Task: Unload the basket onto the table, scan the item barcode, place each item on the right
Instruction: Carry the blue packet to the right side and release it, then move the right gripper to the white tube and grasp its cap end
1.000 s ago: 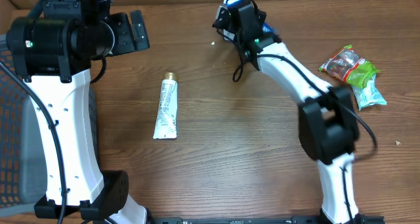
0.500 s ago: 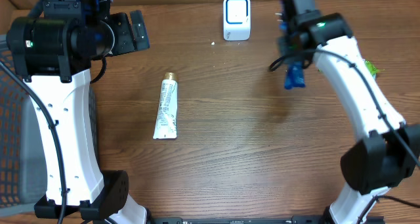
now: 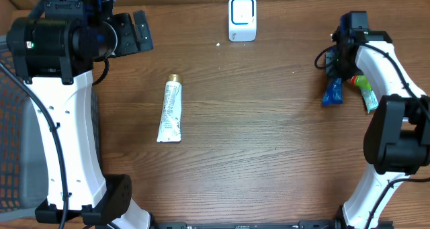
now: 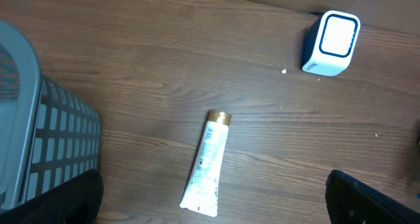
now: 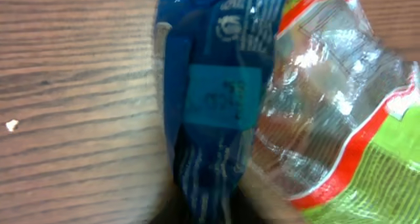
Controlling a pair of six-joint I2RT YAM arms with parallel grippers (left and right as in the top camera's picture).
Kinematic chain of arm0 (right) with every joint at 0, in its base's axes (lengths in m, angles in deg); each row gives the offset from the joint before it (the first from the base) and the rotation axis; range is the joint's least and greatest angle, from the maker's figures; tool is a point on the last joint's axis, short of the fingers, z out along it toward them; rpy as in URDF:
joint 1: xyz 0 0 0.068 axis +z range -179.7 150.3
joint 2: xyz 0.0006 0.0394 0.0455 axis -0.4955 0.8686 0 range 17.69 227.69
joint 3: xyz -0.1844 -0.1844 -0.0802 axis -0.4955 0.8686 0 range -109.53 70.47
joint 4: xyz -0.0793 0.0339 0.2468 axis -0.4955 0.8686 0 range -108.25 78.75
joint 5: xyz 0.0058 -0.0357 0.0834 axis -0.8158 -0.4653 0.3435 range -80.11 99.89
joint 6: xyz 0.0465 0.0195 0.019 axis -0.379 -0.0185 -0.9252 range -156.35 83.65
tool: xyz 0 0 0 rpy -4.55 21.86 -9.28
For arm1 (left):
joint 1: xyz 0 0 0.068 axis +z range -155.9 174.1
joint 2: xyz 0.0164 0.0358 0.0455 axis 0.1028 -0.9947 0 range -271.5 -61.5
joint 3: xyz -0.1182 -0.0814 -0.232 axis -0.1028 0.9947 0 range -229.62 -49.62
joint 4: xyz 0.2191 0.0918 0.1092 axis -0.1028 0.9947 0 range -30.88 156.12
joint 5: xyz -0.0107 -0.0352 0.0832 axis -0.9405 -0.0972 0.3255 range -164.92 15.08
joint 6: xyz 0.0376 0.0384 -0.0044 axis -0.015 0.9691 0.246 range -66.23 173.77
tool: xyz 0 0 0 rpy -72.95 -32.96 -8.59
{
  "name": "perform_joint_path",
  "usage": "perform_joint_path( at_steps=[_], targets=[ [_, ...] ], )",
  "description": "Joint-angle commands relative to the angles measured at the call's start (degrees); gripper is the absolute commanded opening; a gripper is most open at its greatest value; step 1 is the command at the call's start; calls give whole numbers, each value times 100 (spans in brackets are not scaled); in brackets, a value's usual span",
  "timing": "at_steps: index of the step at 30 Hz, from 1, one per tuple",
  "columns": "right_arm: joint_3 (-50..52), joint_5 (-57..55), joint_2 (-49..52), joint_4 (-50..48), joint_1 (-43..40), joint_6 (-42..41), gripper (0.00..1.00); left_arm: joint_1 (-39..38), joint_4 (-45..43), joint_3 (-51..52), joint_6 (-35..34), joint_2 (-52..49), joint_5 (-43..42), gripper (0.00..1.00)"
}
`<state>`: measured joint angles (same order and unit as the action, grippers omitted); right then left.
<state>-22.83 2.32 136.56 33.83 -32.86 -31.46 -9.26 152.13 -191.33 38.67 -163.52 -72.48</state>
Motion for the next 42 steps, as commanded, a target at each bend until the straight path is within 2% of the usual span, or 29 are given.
perform_joint_path(
  at_steps=[1,3,4,10,15,18,19,22,26,35,42],
  targets=[
    [-35,177,-13,-212,-98,133,68,-4,-20,15,-79,7,55,100],
    [-79,177,-13,-232,-98,129,92,-4,-20,15,-79,7,55,100],
    [-155,181,-17,-190,-98,72,100,-4,-20,15,-79,7,55,100],
    [-844,828,-129,428,-9,-59,100,-4,-22,15,-79,7,55,100],
    [-1672,3244,-295,916,177,-61,97,-4,-22,15,-79,7,55,100],
    [-1735,4791,-302,667,479,-225,93,-4,-20,15,-79,7,55,100],
    [-1709,4885,-273,551,612,-470,93,-4,-22,15,-79,7,55,100],
    [-1554,4656,-114,-122,1311,-1252,93,-4,-20,15,-79,7,55,100],
    [-1475,3862,181,-817,2124,-1858,91,-4,-22,15,-79,7,55,100],
    [-1462,1543,892,-1834,3727,-2592,98,-4,-22,15,-81,7,55,100],
    [-1462,1362,1414,-2402,4332,-2765,99,-4,-22,15,-79,7,55,100]
  ],
)
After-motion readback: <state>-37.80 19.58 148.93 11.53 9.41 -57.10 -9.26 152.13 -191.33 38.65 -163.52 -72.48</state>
